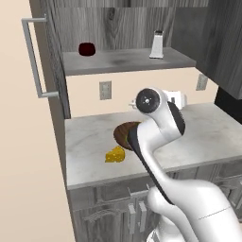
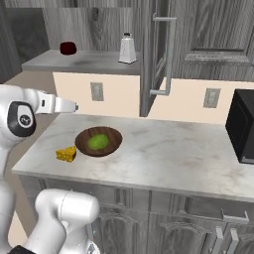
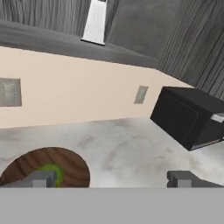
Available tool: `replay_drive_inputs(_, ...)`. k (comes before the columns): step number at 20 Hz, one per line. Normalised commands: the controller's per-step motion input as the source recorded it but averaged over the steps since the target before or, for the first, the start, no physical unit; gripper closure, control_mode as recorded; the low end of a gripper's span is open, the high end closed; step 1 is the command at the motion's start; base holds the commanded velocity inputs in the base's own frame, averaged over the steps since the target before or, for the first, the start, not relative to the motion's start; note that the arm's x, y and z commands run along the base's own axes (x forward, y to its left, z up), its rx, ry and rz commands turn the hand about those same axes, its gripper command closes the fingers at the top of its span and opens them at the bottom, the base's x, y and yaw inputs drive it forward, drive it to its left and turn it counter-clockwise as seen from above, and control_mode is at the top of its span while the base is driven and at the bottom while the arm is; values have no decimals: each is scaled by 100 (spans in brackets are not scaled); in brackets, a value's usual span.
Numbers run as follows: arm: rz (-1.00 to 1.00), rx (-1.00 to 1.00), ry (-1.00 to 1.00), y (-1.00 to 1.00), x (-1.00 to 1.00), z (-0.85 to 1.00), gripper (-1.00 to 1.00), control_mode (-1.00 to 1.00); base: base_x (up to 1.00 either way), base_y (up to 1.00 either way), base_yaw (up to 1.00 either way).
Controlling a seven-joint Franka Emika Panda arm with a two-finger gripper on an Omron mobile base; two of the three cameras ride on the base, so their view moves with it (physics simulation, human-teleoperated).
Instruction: Pick the cheese from the fridge and the cheese grater from the cabinet and place them next to the salad bowl.
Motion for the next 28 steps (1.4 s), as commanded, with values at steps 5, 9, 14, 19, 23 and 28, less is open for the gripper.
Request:
replay_drive_inputs(5,-4,3,-20,0,10,44,-100,-100,0,0,0)
replay_drive_inputs(9,0,0,-16,-6,0,55,-100,-100,0,0,0)
replay_drive_inputs(14,0,0,-16,-10,0,45,-100,-100,0,0,0)
replay_drive_inputs(19,0,0,-13,-11,11,30,-100,-100,0,0,0)
replay_drive_inputs(23,0,1,0,-8,39,45,-100,-100,0,0,0)
replay_drive_inputs(28,0,0,7,-17,39,50,-100,-100,0,0,0)
